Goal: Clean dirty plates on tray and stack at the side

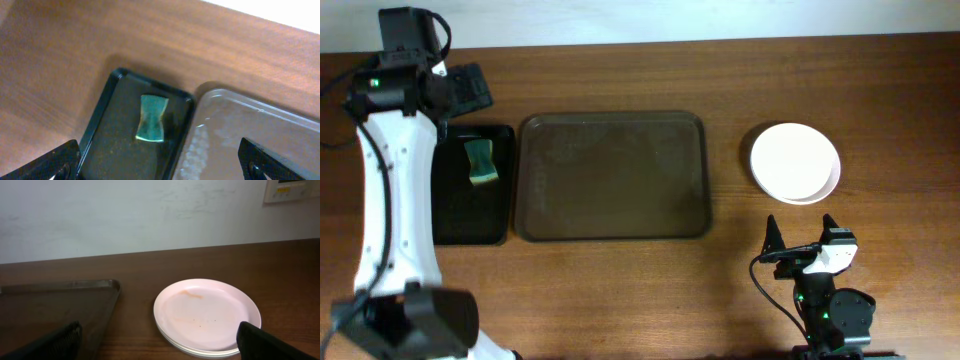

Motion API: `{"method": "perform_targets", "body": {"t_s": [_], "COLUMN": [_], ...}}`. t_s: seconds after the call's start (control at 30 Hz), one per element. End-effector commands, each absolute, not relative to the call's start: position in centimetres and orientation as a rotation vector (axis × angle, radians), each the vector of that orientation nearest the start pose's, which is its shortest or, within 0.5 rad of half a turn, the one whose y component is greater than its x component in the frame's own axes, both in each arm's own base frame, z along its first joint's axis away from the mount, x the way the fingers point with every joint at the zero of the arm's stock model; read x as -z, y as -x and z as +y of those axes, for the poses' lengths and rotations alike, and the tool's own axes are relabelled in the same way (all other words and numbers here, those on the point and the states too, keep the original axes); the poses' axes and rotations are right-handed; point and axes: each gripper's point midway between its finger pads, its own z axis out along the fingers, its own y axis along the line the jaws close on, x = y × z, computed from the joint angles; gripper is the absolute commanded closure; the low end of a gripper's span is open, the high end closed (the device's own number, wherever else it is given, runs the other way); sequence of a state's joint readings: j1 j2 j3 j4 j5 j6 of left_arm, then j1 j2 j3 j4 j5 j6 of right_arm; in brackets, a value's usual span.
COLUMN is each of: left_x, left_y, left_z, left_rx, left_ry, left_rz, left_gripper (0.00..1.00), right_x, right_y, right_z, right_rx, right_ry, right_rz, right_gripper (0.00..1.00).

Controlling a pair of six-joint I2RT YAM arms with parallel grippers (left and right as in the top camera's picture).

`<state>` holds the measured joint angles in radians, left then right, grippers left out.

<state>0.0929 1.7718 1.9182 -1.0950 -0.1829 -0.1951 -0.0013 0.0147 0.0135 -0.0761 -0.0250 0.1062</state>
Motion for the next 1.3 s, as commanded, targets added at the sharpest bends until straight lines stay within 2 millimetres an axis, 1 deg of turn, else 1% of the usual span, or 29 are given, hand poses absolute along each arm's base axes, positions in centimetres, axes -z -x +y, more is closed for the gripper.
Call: {"method": "perform_targets", "body": {"t_s": [0.0, 0.07, 0.17, 0.2, 0.23, 0.3, 0.37, 0.43, 0.47, 0.5, 0.53, 0.6, 0.67, 0.73, 0.93, 1.07, 1.17, 1.27], "left_x": [-32.3, -33.2, -33.0, -32.3, -31.8, -31.2, -30.4, -29.4, -28.8, -27.8, -27.4, -26.1, -24.4, -22.9, -20.9, -19.5, -17.9, -16.7], "left_y": [-40.8, -38.3, -34.7, -32.7, -30.9, -28.6, -27.4, -26.9, -26.8, -26.6, -26.4, -26.1, -25.7, -25.4, -24.9, -24.6, -24.5, -24.4], "left_z": [5.1, 4.0, 3.2, 3.3, 3.7, 4.8, 4.9, 4.6, 4.0, 2.9, 2.5, 2.2, 2.1, 2.1, 2.1, 2.3, 3.0, 3.0], "left_rx": [-0.147, -0.131, -0.121, -0.126, -0.16, -0.226, -0.223, -0.194, -0.175, -0.147, -0.138, -0.125, -0.119, -0.115, -0.152, -0.167, -0.195, -0.236], "left_ry": [0.363, 0.334, 0.31, 0.311, 0.314, 0.348, 0.345, 0.296, 0.233, 0.134, 0.097, 0.074, 0.074, 0.074, 0.038, 0.036, 0.055, -0.006], "left_rz": [2.354, 2.331, 2.325, 2.327, 2.314, 2.255, 2.17, 2.039, 1.978, 1.891, 1.849, 1.768, 1.703, 1.662, 1.555, 1.542, 1.562, 1.612], "left_gripper": [0.01, 0.01, 0.01, 0.01, 0.01, 0.01, 0.01, 0.01, 0.01, 0.01, 0.01, 0.01, 0.01, 0.01, 0.01, 0.01, 0.01, 0.01], "right_x": [-15.6, -15.6, -15.6, -15.6, -15.6, -15.6, -15.6, -15.6, -15.6, -15.6, -15.6, -15.6, -15.6, -15.6, -15.6, -15.6, -15.6, -15.6], "right_y": [-24.6, -24.6, -24.6, -24.6, -24.6, -24.6, -24.6, -24.6, -24.6, -24.6, -24.6, -24.6, -24.6, -24.6, -24.6, -24.6, -24.6, -24.6], "right_z": [0.5, 0.5, 0.5, 0.5, 0.5, 0.5, 0.5, 0.5, 0.5, 0.5, 0.5, 0.5, 0.5, 0.5, 0.5, 0.5, 0.5, 0.5], "right_rx": [-0.11, -0.11, -0.11, -0.11, -0.11, -0.11, -0.11, -0.11, -0.11, -0.11, -0.11, -0.11, -0.11, -0.11, -0.11, -0.11, -0.11, -0.11], "right_ry": [-0.071, -0.072, -0.072, -0.071, -0.071, -0.072, -0.071, -0.071, -0.071, -0.072, -0.071, -0.071, -0.071, -0.071, -0.071, -0.071, -0.072, -0.071], "right_rz": [1.646, 1.646, 1.646, 1.646, 1.646, 1.646, 1.646, 1.646, 1.646, 1.646, 1.646, 1.646, 1.646, 1.646, 1.646, 1.646, 1.646, 1.646], "right_gripper": [0.02, 0.02, 0.02, 0.02, 0.02, 0.02, 0.02, 0.02, 0.02, 0.02, 0.02, 0.01, 0.02, 0.02, 0.02, 0.02, 0.02, 0.02]}}
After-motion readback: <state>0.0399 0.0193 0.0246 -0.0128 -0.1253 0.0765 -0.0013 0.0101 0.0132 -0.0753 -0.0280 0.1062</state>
